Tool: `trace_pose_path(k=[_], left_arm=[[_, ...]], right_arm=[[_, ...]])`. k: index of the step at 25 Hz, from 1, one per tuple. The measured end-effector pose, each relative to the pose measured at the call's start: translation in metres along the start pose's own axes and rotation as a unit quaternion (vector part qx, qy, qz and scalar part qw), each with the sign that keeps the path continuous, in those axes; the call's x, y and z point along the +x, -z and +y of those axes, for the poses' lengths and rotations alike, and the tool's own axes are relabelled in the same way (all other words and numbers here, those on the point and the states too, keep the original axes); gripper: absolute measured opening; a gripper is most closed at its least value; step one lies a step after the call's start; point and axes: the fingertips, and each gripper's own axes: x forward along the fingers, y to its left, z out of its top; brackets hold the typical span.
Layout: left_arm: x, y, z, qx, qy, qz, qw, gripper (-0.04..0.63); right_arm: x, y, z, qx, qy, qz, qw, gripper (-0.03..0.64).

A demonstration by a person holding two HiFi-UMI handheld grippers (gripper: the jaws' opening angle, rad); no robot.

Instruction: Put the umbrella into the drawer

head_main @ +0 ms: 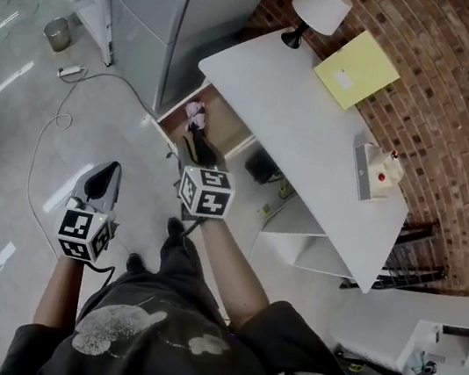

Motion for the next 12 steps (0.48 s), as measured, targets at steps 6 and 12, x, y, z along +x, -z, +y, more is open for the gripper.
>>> trace_pose_path(k=[6, 12], left_arm=[[-0.026, 0.002, -0.002, 0.002, 0.021, -0.008, 0.9998, 0.011], [-0.044, 0.006, 0.0, -0.01, 0.019, 0.003, 0.9998, 0.011]], right_arm=[[-0.039, 0.002, 0.012, 0.012, 0.029, -0.023, 0.999, 0.006], [-0.08, 0.008, 0.014, 0.012, 0.04, -0.03, 0.999, 0.005]])
